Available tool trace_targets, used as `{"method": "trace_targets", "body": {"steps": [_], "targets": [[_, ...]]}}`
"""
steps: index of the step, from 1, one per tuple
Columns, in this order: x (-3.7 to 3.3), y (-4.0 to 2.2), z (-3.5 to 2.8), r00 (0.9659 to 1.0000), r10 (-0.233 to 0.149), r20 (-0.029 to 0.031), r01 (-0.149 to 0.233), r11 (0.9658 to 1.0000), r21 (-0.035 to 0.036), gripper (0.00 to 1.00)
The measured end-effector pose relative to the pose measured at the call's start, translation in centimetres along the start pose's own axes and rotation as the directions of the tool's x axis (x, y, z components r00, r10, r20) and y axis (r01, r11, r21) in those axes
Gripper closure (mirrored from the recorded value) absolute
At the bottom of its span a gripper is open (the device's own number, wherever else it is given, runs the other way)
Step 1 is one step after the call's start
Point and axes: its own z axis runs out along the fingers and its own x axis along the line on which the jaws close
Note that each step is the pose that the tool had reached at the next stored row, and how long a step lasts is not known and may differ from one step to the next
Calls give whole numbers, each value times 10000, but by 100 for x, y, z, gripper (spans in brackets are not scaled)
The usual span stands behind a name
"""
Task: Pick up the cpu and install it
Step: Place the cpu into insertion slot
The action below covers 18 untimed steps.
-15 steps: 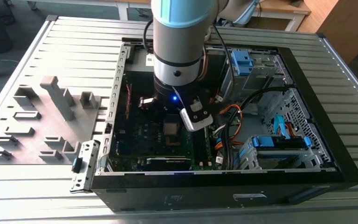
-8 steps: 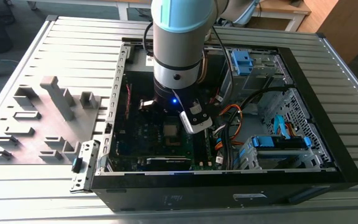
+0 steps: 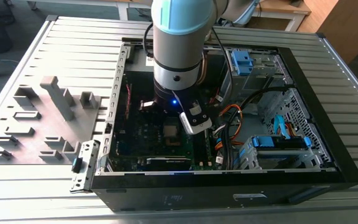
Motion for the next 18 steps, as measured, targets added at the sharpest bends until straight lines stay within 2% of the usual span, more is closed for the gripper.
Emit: {"method": "trace_targets", "body": {"steps": [10,14,18], "targets": [[-1,4,104,10000,0,1,0,10000,27,53],[-12,5,125,10000,-1,3,1,10000,79,53],[-39,7,139,10000,-1,6,0,9998,184,53]]}}
